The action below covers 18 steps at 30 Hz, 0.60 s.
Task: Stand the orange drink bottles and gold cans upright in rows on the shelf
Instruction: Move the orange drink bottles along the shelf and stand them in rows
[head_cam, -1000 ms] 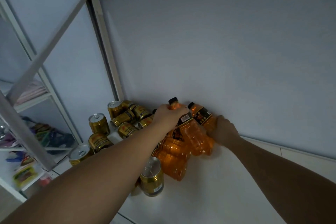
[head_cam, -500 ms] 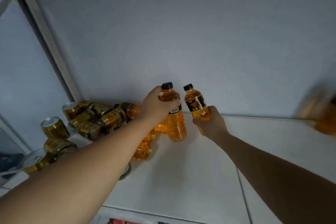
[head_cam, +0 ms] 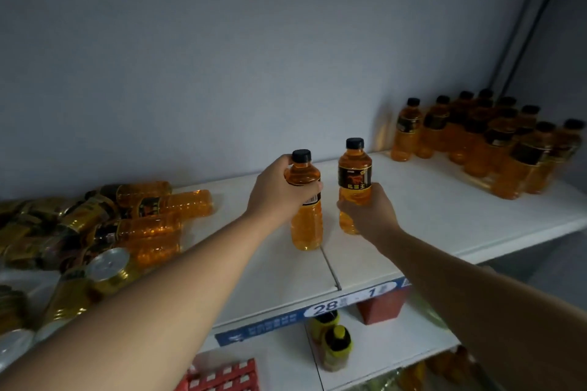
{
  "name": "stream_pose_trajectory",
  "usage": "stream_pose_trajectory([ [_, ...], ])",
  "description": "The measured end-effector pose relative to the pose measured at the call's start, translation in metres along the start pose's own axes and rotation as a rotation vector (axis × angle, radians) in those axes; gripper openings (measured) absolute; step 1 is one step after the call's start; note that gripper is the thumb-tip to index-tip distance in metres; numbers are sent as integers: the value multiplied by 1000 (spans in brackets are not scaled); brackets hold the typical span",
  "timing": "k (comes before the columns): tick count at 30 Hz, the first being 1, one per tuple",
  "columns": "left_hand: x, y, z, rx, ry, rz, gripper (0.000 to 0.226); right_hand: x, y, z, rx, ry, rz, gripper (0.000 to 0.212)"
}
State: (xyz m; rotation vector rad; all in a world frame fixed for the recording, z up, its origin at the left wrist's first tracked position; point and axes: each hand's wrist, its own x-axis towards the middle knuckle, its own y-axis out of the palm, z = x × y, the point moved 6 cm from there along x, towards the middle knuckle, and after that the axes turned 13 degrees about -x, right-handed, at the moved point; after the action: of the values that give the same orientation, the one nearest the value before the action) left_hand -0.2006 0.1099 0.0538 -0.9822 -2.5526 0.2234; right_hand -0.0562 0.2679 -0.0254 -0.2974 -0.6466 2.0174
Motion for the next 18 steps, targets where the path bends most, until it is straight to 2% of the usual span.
stream_pose_trajectory([
  [8, 20, 114, -39, -27, 72, 72, 52, 23, -106, -51, -51, 1, -129, 47],
  [18, 73, 244, -53, 29, 70, 73, 48, 102, -200, -116, -28, -6, -139, 56],
])
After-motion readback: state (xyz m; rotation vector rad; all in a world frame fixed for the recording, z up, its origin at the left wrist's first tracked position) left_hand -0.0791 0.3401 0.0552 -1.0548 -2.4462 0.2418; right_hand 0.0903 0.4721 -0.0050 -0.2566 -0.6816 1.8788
